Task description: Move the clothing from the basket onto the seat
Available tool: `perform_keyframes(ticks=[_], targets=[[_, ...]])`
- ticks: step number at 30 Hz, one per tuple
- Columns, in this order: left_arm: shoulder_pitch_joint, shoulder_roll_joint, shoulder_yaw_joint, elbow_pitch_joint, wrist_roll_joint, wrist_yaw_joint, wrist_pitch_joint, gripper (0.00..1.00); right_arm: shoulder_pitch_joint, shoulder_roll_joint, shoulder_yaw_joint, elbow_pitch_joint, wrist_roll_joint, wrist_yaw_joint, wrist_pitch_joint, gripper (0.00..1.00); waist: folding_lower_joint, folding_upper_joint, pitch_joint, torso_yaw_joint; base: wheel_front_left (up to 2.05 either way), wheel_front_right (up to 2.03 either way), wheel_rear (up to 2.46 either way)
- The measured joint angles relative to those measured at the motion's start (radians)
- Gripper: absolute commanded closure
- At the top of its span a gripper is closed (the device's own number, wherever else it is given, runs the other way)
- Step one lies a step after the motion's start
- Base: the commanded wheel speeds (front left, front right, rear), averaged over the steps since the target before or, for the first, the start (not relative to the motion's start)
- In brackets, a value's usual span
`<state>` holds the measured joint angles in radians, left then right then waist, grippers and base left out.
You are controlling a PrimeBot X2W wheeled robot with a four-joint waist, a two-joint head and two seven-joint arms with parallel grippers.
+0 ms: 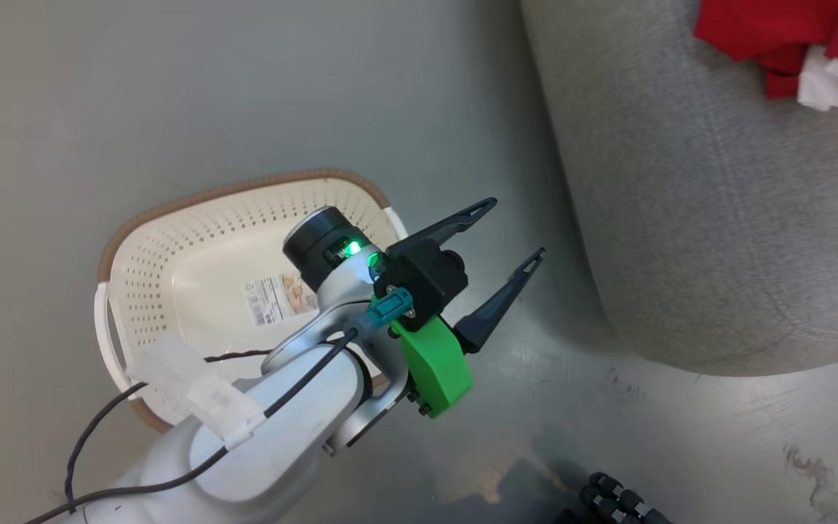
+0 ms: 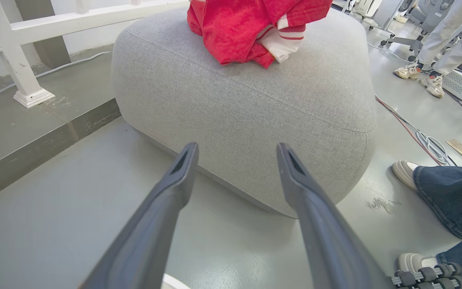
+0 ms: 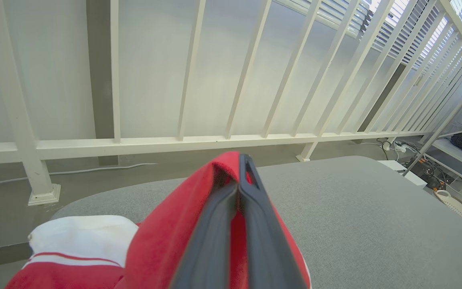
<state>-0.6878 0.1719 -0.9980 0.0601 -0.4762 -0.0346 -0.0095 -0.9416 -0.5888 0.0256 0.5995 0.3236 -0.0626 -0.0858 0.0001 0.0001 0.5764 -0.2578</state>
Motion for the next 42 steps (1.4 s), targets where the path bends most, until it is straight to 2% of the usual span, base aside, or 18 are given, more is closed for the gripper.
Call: perform_keyframes(ticks=[8,18,19,21,22,23,24,27,42], targets=[[-0.001,0.032,0.005,-0.01,0.0,0.002,0.009,0.0,0.004,0.078,0.024,0.105,0.0,-0.01,-0.012,1.0,0.0,0.0,0.049,0.024,0.0,0.0,0.0],[0.0,0.051,0.011,-0.038,0.0,0.01,0.029,0.0,0.009,0.118,0.048,0.193,-0.016,-0.01,-0.046,1.0,-0.0001,0.0,0.06,0.013,0.0,0.0,0.0],[0.0,0.057,0.015,-0.039,0.0,0.013,0.031,0.0,0.008,0.126,0.052,0.196,-0.016,-0.01,-0.047,0.96,-0.0001,0.0,0.061,0.009,0.0,0.0,0.0],[0.0,0.068,0.021,-0.04,0.0,0.014,0.034,0.0,0.008,0.137,0.057,0.207,-0.016,-0.01,-0.06,0.61,-0.0001,0.0,0.062,0.001,0.0,0.0,0.0],[0.0,0.071,0.022,-0.041,0.0,0.016,0.036,0.0,0.008,0.139,0.058,0.212,-0.016,-0.009,-0.066,0.24,-0.0001,0.0,0.062,-0.004,0.0,0.0,0.0],[0.0,0.071,0.022,-0.041,0.0,0.017,0.036,0.0,0.008,0.139,0.06,0.217,-0.017,-0.009,-0.072,0.05,0.0,0.0,0.062,-0.009,0.0,0.0,0.0],[0.0,0.071,0.023,-0.042,0.0,0.017,0.036,0.0,0.008,0.139,0.064,0.221,-0.017,-0.009,-0.076,0.0,-0.0001,0.0,0.062,-0.014,0.0,0.0,0.0],[0.0,0.073,0.026,-0.045,0.0,0.017,0.035,0.0,0.008,0.15,0.075,0.234,-0.017,-0.008,-0.088,0.0,-0.0001,0.0,0.06,-0.03,0.0,0.0,0.0],[0.023,0.101,0.053,-0.047,-0.014,0.027,0.025,0.0,0.011,0.21,0.118,0.276,-0.019,0.054,-0.135,0.0,-0.0001,0.0,0.014,-0.142,0.0,0.0,0.0]])
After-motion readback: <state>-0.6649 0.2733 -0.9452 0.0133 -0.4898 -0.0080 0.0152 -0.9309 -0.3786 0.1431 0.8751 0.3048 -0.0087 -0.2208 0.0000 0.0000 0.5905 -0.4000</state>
